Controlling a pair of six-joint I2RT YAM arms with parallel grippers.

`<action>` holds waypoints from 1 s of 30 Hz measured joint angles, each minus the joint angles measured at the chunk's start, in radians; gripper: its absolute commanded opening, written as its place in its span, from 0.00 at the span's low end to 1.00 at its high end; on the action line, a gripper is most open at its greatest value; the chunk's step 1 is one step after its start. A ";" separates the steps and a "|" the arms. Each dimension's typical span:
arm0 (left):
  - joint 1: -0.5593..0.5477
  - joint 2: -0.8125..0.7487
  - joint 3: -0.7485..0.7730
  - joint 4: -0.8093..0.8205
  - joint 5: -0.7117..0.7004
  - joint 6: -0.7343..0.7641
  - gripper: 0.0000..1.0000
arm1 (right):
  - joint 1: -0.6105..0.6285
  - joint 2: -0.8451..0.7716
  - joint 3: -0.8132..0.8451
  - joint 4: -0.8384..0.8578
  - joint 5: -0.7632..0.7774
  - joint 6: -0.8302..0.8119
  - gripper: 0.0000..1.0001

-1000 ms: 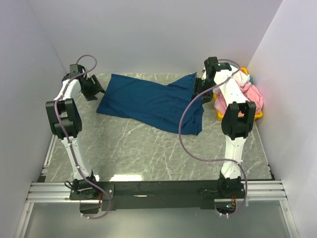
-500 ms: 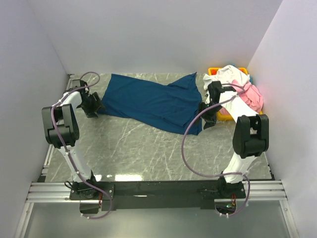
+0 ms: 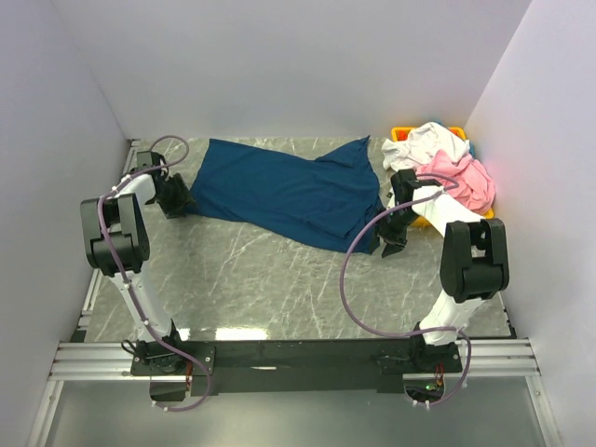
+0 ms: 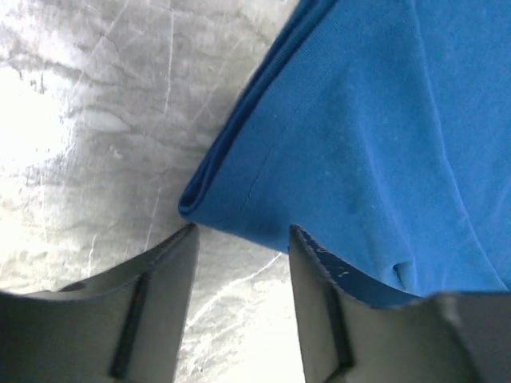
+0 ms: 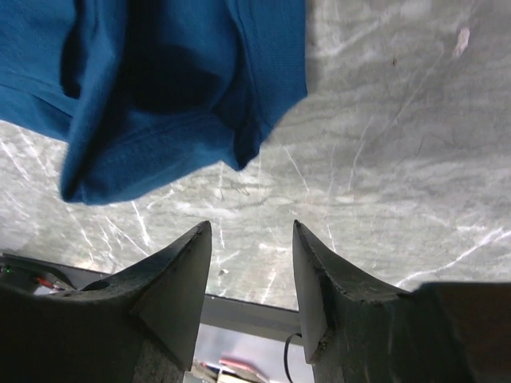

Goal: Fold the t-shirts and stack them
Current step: Fold the tshirt

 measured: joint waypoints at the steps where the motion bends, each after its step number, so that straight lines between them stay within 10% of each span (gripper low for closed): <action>1: 0.001 0.007 0.000 0.005 0.000 -0.001 0.52 | 0.000 0.000 0.000 0.008 0.000 0.001 0.51; 23: 0.014 0.039 0.034 0.013 0.002 -0.015 0.37 | 0.006 0.131 0.008 0.133 0.005 0.003 0.43; 30: 0.024 0.062 0.042 0.031 0.024 -0.018 0.10 | 0.028 0.144 0.008 0.149 -0.008 0.005 0.13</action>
